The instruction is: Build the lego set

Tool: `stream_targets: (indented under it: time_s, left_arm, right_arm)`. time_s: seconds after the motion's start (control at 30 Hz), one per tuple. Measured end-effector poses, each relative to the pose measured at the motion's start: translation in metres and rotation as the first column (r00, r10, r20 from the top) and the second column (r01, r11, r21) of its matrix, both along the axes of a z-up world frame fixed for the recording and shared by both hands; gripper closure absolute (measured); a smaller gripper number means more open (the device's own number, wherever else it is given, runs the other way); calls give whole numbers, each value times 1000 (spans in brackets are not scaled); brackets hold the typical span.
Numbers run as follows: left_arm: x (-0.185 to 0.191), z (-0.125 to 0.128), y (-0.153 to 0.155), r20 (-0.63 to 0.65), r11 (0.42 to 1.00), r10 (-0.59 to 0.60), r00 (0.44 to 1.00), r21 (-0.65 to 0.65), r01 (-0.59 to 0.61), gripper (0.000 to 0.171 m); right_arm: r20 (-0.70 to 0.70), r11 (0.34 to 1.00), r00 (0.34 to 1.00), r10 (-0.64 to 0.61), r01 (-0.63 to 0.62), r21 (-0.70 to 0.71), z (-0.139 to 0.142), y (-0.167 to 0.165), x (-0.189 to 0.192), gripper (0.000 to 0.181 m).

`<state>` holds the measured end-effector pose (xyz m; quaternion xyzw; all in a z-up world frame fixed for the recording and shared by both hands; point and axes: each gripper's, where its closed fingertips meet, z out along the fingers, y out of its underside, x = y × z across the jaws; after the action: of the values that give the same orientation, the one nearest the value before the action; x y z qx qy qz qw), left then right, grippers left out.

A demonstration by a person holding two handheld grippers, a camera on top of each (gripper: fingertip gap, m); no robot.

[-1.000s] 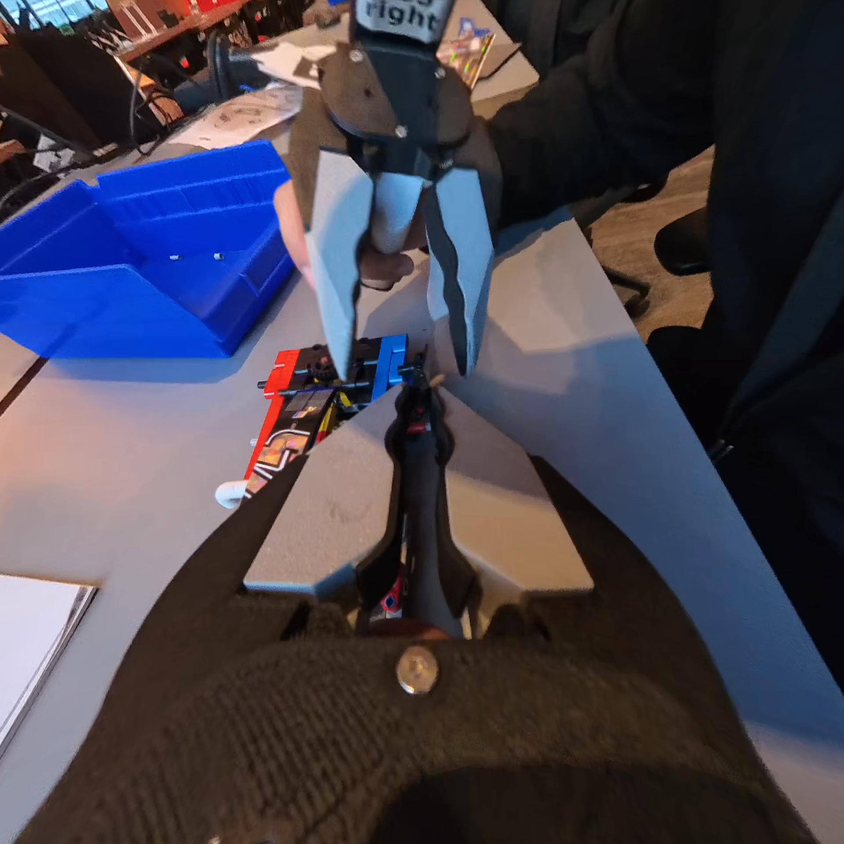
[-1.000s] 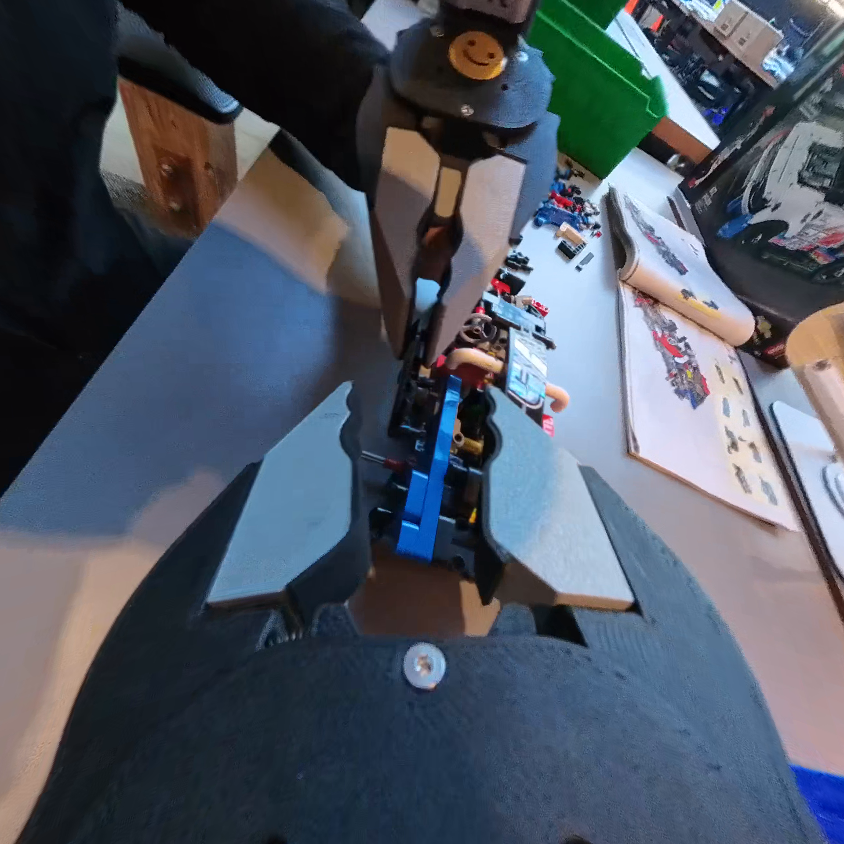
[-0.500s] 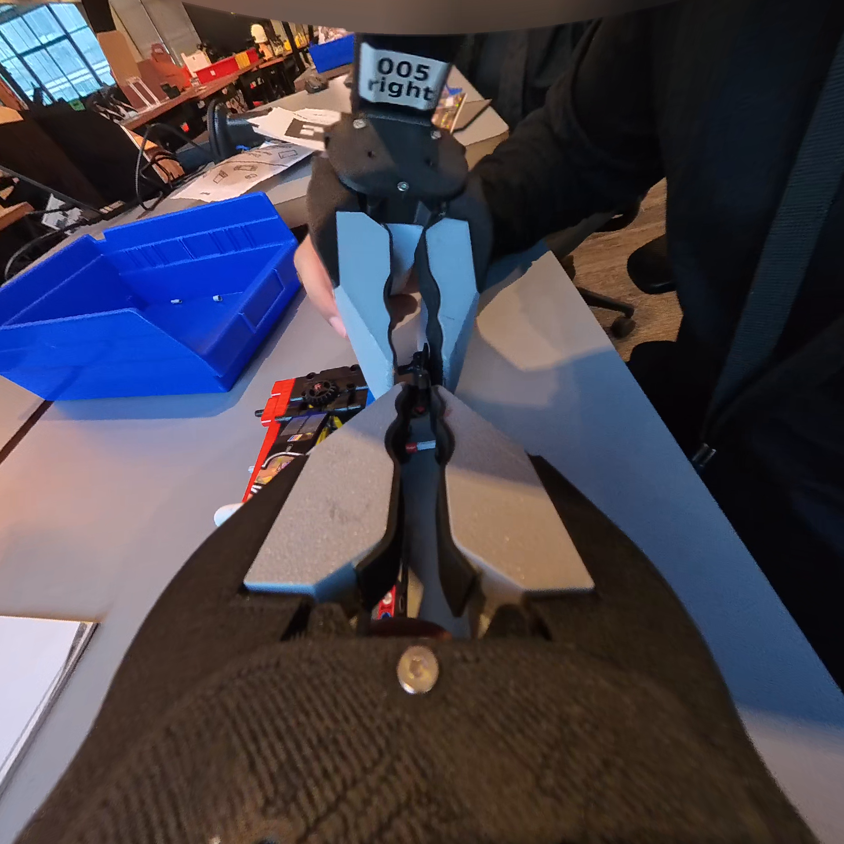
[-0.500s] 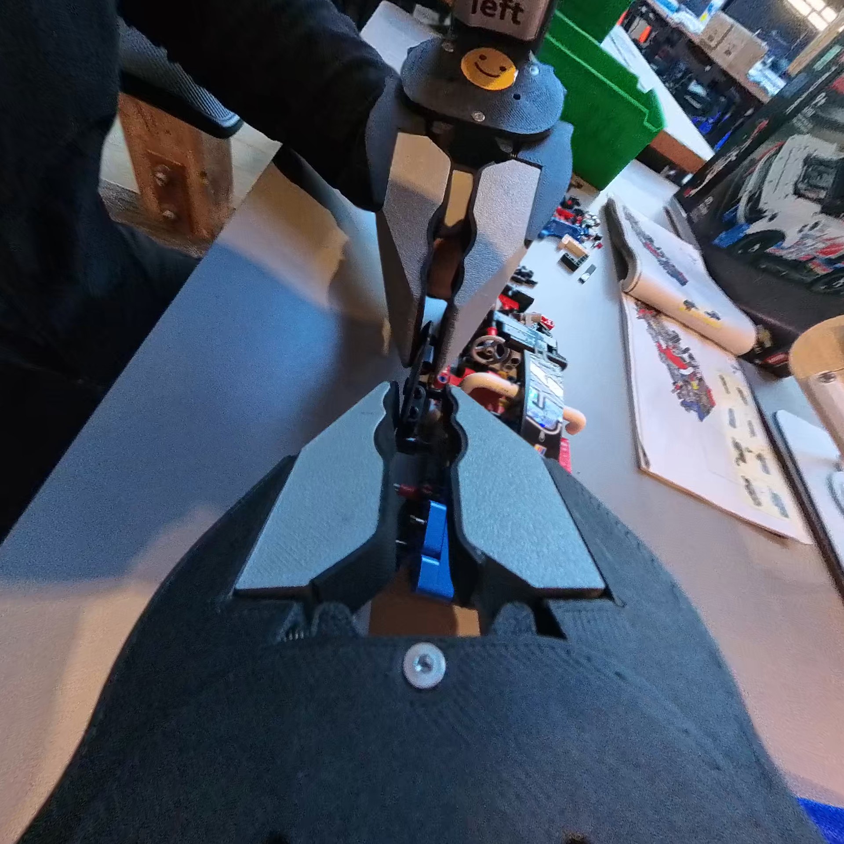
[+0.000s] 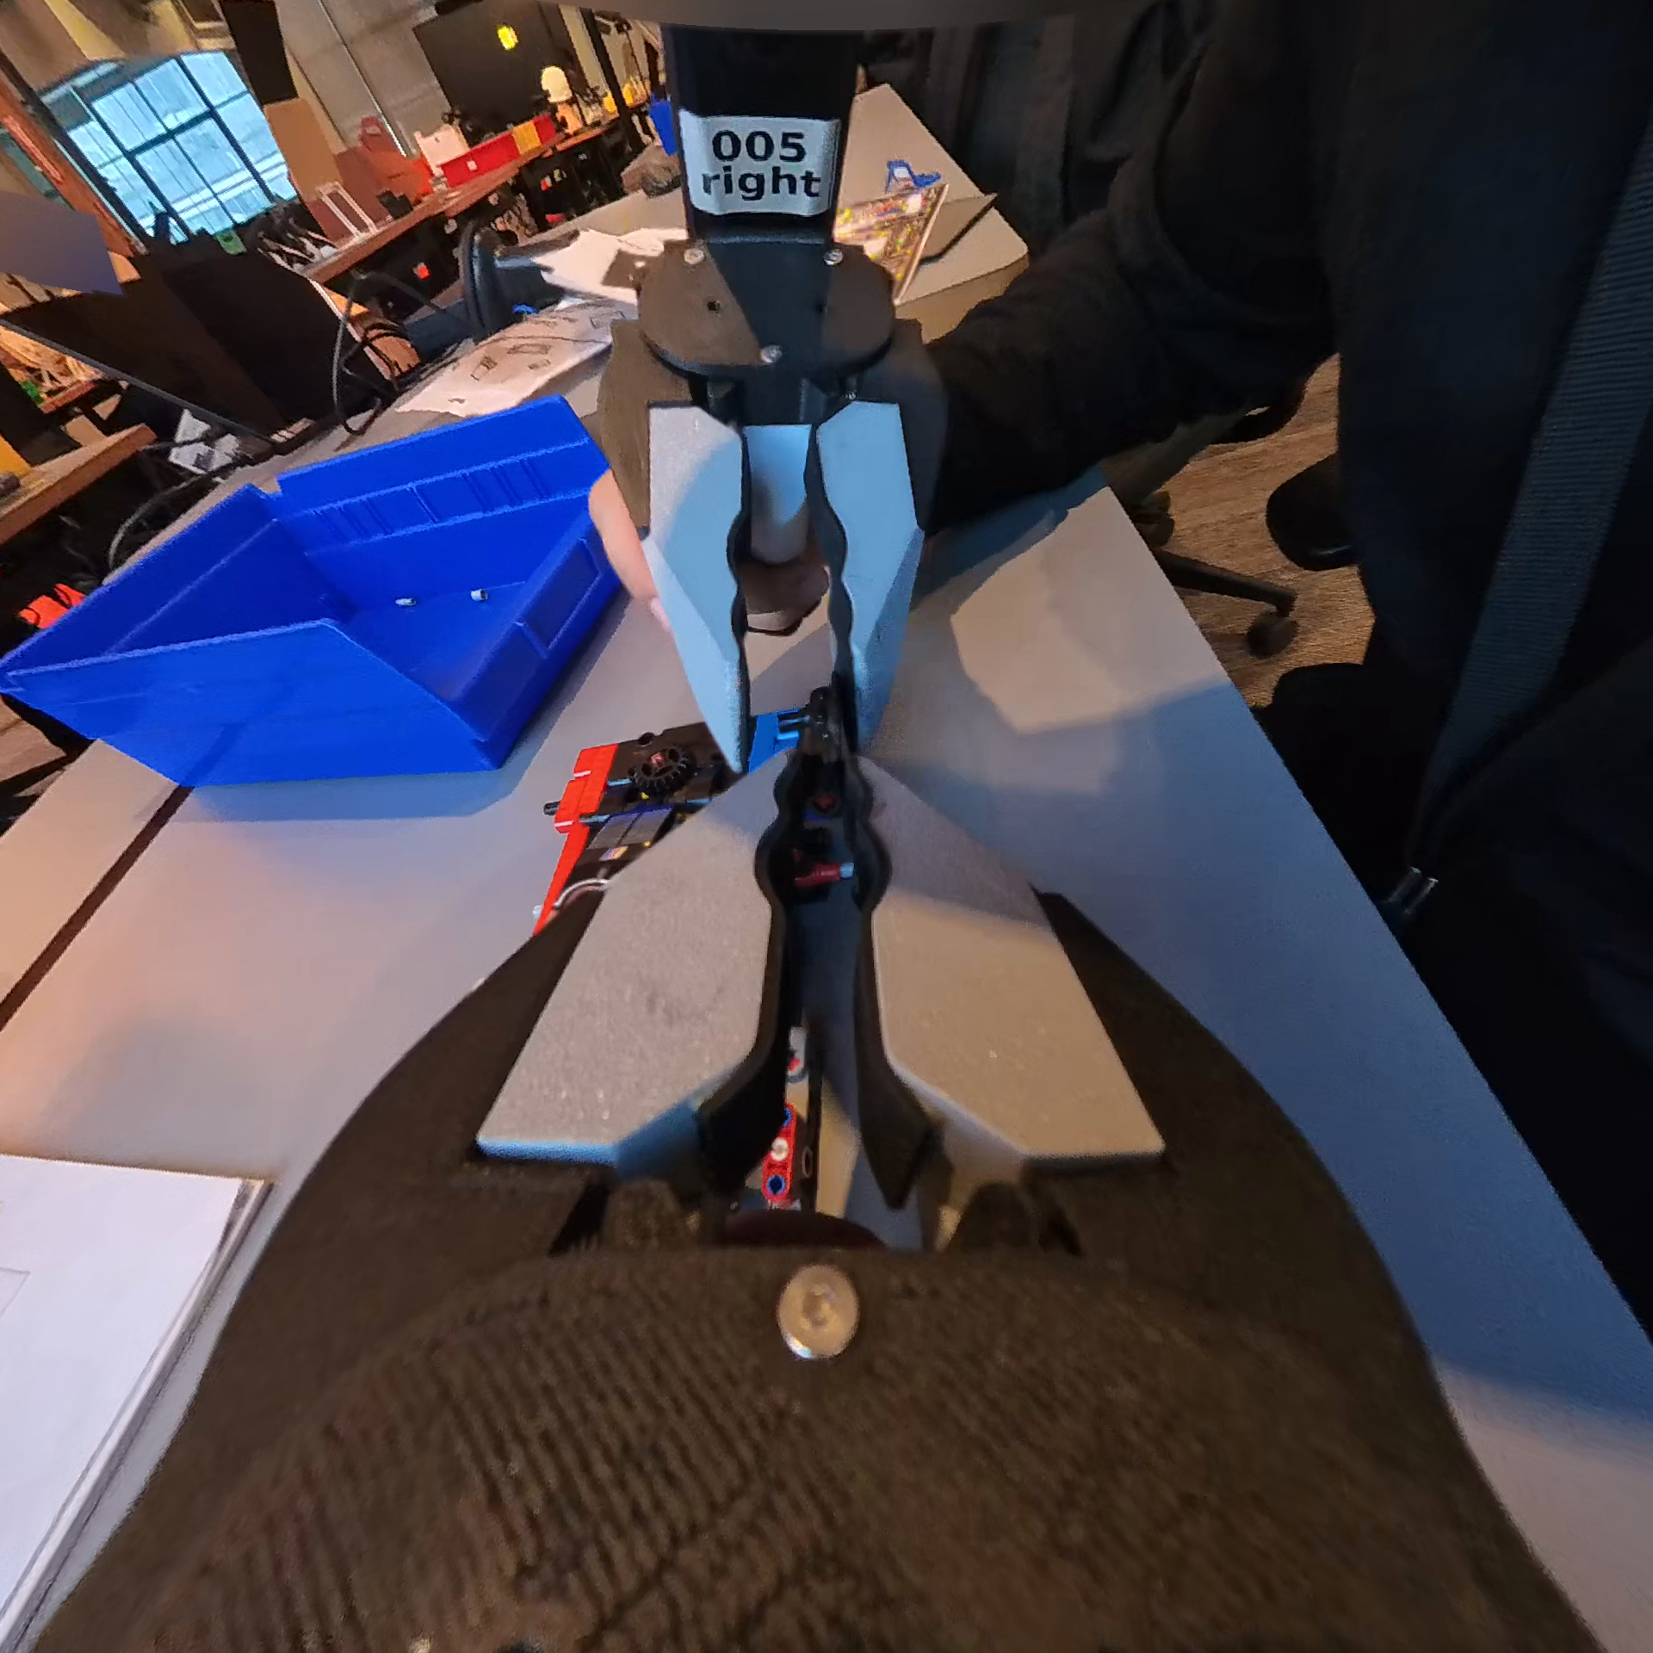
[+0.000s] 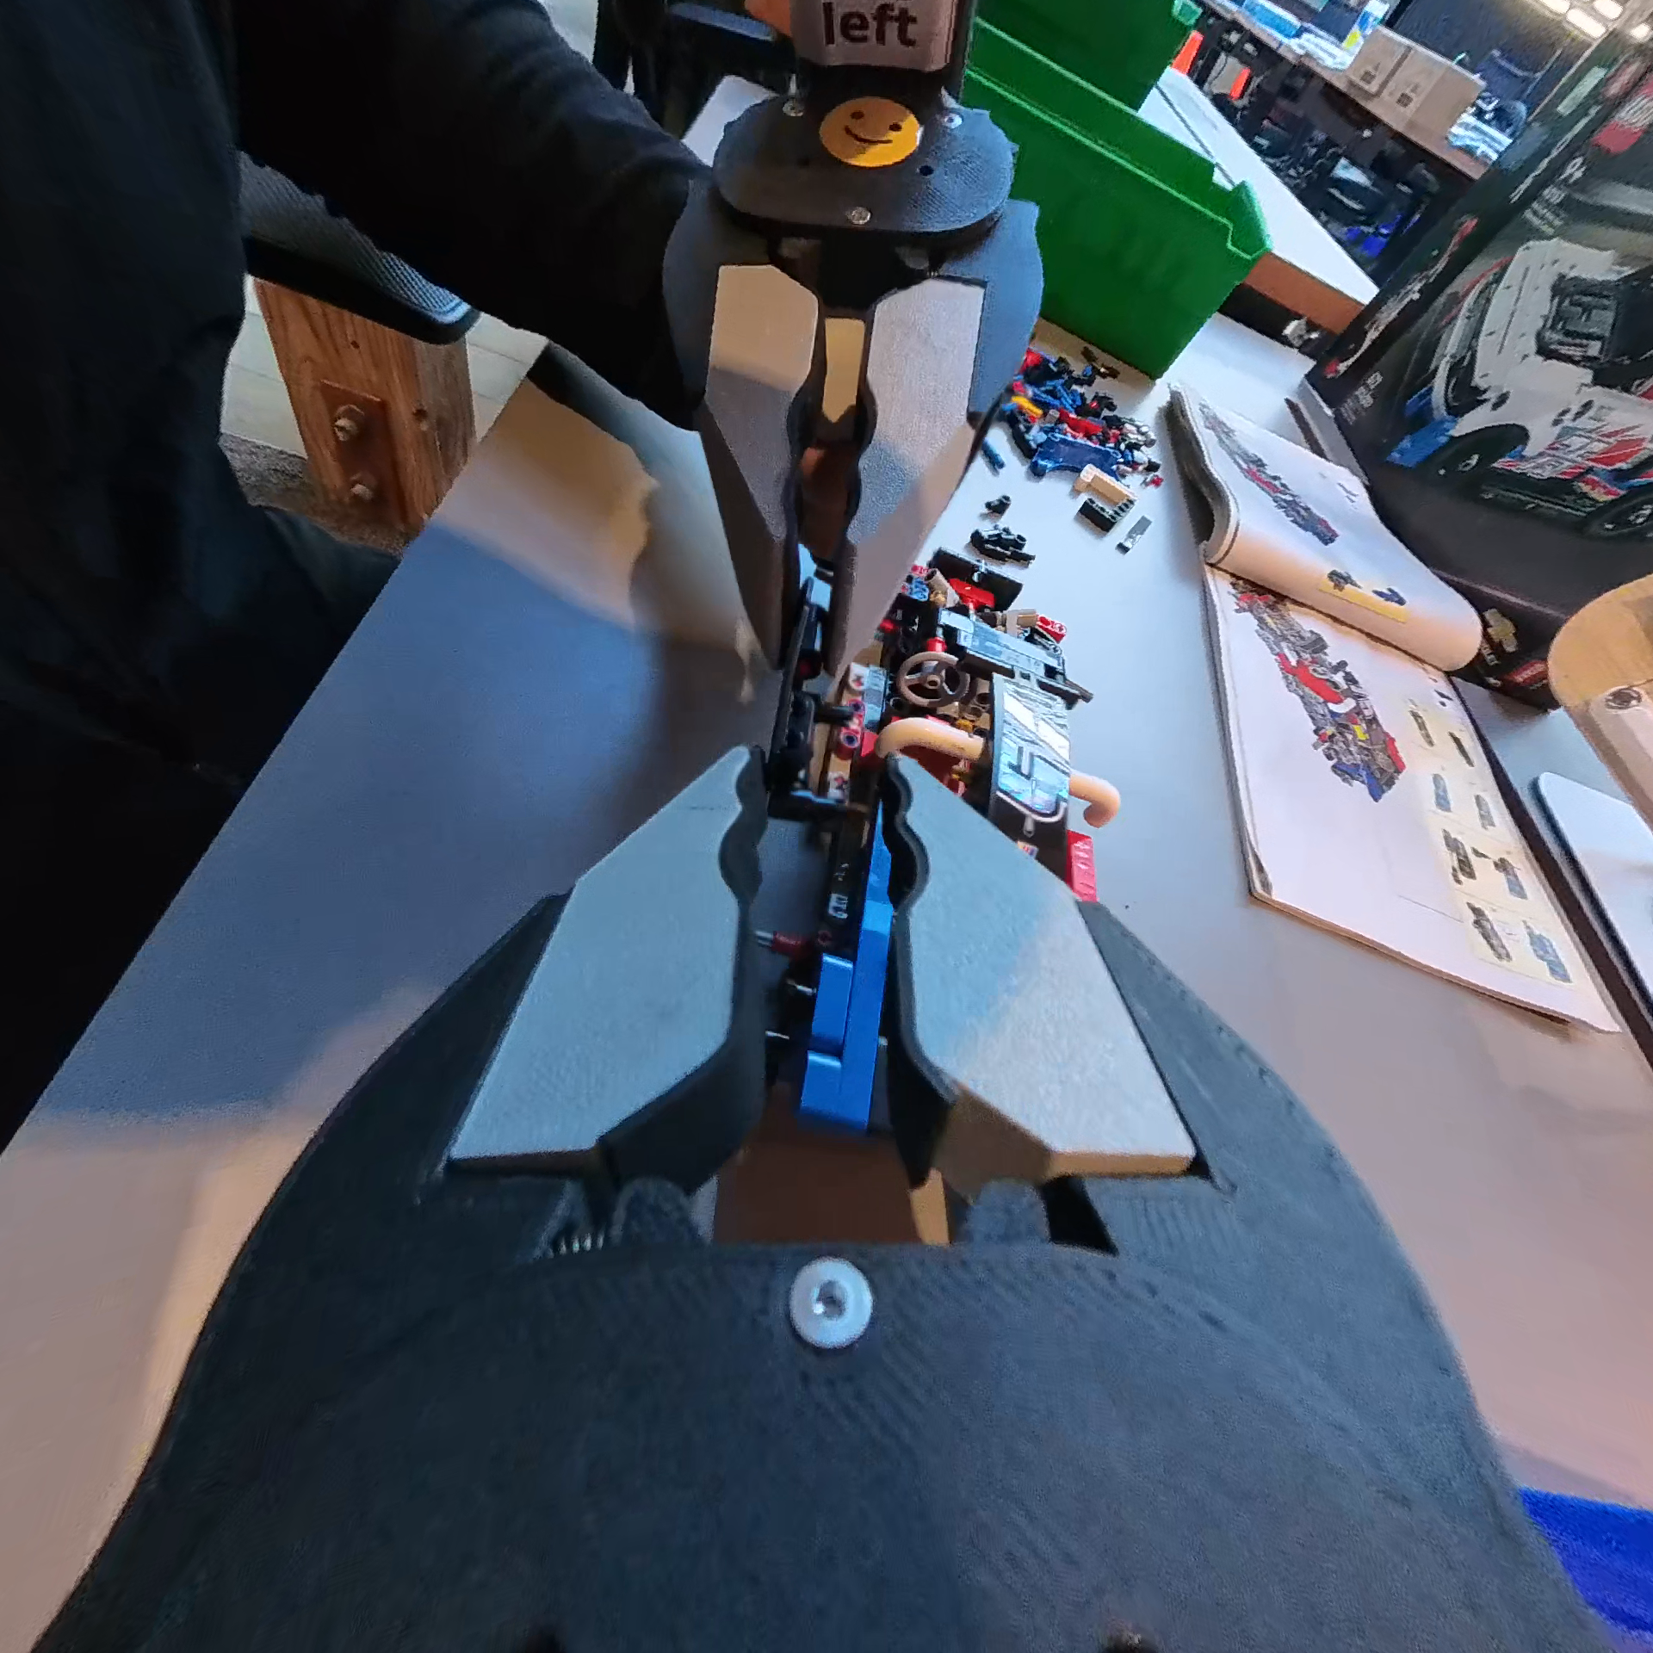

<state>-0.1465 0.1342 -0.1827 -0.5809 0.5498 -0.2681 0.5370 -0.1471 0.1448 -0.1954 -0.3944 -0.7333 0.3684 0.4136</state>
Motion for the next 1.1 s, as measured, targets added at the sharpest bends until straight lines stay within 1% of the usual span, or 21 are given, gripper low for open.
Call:
stream_targets:
  time_s: [0.07,0.2,0.3,0.37,0.43,0.53,0.63,0.7,0.83,0.9,1.0,1.1]
  left_arm:
    - [-2,3,0,6,1000,6,1000,7,-6,167]
    - [-1,2,-1,-11,1000,10,1000,28,-9,167]
    - [-2,4,-3,-28,999,21,999,44,-20,166]
    - [-3,8,-7,-27,997,53,998,53,-51,167]
    - [-8,14,-24,-17,995,81,997,57,-80,167]
    - [-22,12,-60,11,993,119,993,-10,-119,166]
    - [-40,-2,-74,-21,977,208,978,-39,-209,166]
    - [-47,-2,-78,-11,971,233,972,-46,-234,166]
    - [-50,-3,-74,3,964,266,964,-29,-266,166]
    - [-46,-9,-66,-8,962,272,962,-15,-272,166]
    - [-32,-18,-44,-43,972,234,971,-18,-235,166]
    - [-10,-23,-29,-63,988,139,988,-63,-143,166]
  right_arm:
    - [3,1000,1000,9,-9,11,0,-1,1,168]
    - [16,1000,1000,7,-7,7,-2,-2,1,168]
    - [13,999,1000,15,-14,-52,0,-4,1,168]
    - [-12,995,999,35,-36,-96,6,-10,0,166]
    - [-14,992,998,67,-68,-107,8,-17,3,150]
    - [-36,995,997,62,-64,-74,9,-16,5,150]
    - [-28,995,999,19,-22,-98,6,-4,3,144]
    - [-27,992,999,-27,23,-120,6,7,2,136]
    - [13,985,994,-105,106,-133,2,27,1,108]
    - [25,985,992,-121,123,-124,1,31,2,102]
    - [24,985,989,-148,150,-85,2,38,5,101]
    - [54,982,984,-173,176,-73,-4,46,11,91]
